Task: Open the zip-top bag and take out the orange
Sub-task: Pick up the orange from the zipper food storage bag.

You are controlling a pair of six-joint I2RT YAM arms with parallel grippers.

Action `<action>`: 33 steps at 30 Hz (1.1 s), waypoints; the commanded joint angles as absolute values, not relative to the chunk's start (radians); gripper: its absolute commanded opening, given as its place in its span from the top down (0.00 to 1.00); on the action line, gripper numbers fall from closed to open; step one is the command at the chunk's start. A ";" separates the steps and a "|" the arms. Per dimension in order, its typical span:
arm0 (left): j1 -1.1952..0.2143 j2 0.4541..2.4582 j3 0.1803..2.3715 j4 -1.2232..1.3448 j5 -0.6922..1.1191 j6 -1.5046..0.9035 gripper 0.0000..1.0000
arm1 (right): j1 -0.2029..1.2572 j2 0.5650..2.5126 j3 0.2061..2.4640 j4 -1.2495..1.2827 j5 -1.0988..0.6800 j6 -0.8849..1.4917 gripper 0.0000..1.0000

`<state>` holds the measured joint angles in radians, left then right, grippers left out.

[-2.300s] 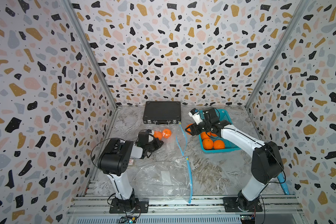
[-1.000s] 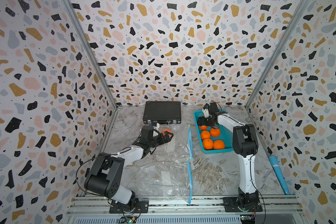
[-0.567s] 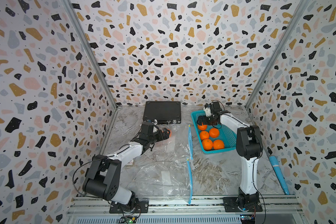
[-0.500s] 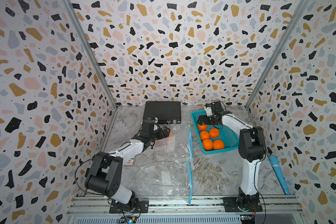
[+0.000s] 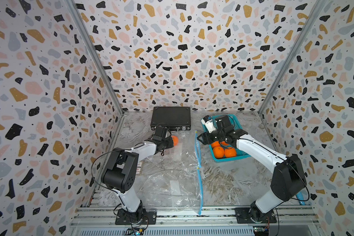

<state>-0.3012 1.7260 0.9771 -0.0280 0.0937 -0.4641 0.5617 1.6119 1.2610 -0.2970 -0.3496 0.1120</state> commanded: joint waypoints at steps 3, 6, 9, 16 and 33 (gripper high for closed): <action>-0.242 1.702 0.928 0.008 0.141 -0.480 0.92 | 0.579 1.670 1.273 -0.293 -0.408 0.081 0.53; -0.225 1.685 0.898 0.039 0.161 -0.502 1.00 | 0.592 1.706 1.289 -0.291 -0.377 0.082 0.53; -0.213 1.679 0.876 0.062 0.181 -0.513 1.00 | 0.597 1.780 1.327 -0.271 -0.376 0.061 0.55; -0.210 1.681 0.831 0.139 0.240 -0.543 0.92 | 0.598 1.973 1.488 -0.282 -0.478 0.053 0.61; -0.192 1.521 0.952 -0.075 0.203 -0.537 0.20 | 0.614 2.082 1.505 -0.156 -0.563 0.158 0.60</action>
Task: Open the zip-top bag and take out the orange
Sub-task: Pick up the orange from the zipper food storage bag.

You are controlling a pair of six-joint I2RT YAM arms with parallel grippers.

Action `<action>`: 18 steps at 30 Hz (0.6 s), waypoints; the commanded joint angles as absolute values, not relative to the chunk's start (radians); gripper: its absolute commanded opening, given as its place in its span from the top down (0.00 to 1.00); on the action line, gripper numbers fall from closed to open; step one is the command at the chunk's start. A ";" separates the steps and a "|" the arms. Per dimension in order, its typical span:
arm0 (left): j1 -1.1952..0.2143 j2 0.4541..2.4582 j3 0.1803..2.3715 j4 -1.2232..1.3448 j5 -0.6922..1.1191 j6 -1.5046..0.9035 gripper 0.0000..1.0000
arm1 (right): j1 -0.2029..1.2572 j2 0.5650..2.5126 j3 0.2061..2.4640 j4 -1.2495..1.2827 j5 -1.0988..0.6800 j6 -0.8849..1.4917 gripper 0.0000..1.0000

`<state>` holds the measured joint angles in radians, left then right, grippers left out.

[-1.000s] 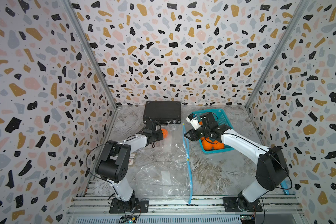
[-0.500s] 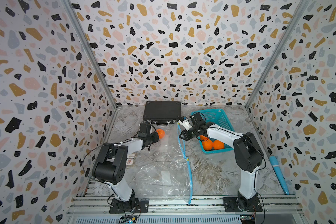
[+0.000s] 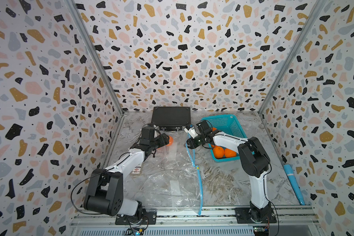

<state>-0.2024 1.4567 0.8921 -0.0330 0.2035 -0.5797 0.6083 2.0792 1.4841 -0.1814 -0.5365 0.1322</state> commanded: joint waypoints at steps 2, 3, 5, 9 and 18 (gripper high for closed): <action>-0.189 1.572 0.947 0.037 0.225 -0.537 0.25 | 0.618 2.075 1.484 -0.116 -0.571 0.181 0.60; -0.188 1.606 0.960 0.066 0.250 -0.528 0.27 | 0.620 2.070 1.475 -0.101 -0.567 0.187 0.60; -0.190 1.654 1.008 0.048 0.279 -0.484 0.34 | 0.623 2.072 1.474 -0.103 -0.565 0.186 0.59; -0.195 1.737 1.055 0.078 0.206 -0.451 0.34 | 0.630 2.097 1.489 -0.105 -0.579 0.185 0.59; -0.193 1.856 0.998 0.154 0.210 -0.545 0.51 | 0.644 2.129 1.485 -0.058 -0.571 0.196 0.45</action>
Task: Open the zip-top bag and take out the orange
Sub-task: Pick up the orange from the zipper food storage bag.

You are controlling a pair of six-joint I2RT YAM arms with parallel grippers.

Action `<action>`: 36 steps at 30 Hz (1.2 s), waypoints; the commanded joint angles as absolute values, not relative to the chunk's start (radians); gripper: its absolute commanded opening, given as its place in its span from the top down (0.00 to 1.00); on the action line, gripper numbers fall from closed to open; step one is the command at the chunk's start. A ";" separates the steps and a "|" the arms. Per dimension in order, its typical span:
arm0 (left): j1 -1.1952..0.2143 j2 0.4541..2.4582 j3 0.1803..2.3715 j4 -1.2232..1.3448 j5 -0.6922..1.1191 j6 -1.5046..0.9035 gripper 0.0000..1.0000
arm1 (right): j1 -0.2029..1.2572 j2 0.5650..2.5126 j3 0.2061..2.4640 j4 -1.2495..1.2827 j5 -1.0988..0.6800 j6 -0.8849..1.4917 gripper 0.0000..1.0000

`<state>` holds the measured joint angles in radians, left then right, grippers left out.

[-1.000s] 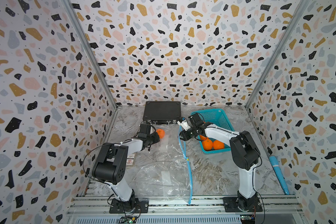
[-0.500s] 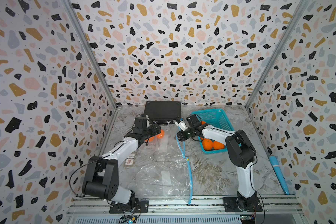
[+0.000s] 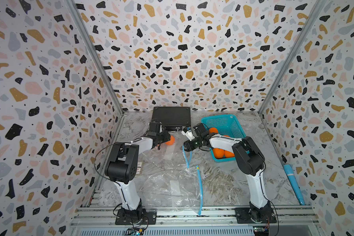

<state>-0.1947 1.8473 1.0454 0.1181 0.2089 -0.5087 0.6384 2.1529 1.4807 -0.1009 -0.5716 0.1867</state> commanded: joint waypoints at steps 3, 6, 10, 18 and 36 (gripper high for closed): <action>-0.192 1.883 1.027 0.124 0.238 -0.539 0.71 | 0.644 2.145 1.498 -0.017 -0.573 0.207 0.44; -0.190 1.905 1.021 0.142 0.268 -0.553 0.77 | 0.644 2.165 1.514 0.013 -0.570 0.216 0.44; -0.176 1.963 1.041 0.128 0.340 -0.560 0.78 | 0.647 2.167 1.513 0.007 -0.482 0.209 0.39; -0.173 1.947 0.977 0.161 0.384 -0.563 0.87 | 0.647 2.210 1.539 0.092 -0.422 0.199 0.28; -0.245 1.675 0.840 0.067 0.350 -0.538 0.80 | 0.662 2.152 1.385 0.380 -0.481 0.168 0.18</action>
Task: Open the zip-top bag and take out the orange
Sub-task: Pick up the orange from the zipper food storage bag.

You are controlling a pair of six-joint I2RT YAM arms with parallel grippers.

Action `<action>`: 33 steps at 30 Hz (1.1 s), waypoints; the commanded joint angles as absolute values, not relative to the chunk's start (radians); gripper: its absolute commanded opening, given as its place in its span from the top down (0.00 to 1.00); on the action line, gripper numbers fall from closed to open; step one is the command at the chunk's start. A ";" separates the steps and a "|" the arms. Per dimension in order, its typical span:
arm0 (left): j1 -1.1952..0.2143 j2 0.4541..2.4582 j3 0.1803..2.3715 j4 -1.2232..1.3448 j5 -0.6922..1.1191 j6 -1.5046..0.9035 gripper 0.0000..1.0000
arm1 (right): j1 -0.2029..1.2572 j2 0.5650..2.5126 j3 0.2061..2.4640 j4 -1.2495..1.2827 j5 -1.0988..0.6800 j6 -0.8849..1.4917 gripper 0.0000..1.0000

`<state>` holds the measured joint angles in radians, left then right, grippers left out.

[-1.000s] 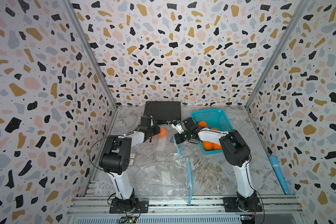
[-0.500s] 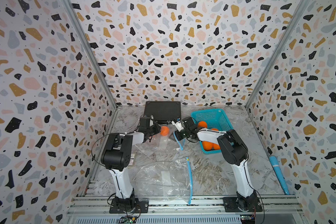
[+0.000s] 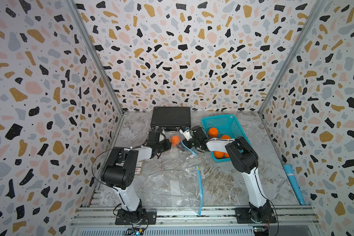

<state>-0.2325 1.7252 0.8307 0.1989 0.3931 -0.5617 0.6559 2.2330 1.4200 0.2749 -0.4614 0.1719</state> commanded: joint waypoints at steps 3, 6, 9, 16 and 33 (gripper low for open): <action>-0.231 1.649 0.877 0.008 0.281 -0.536 0.57 | 0.662 2.147 1.394 0.357 -0.500 0.161 0.17; -0.210 1.641 0.897 0.041 0.324 -0.560 0.51 | 0.661 2.163 1.413 0.331 -0.519 0.143 0.17; -0.210 1.697 0.938 0.111 0.341 -0.562 0.46 | 0.663 2.164 1.401 0.353 -0.545 0.149 0.17; -0.198 1.847 0.979 0.272 0.423 -0.569 0.45 | 0.661 2.165 1.405 0.371 -0.592 0.127 0.10; -0.196 1.900 0.975 0.264 0.590 -0.582 1.00 | 0.655 2.281 1.635 0.137 -0.408 0.184 0.00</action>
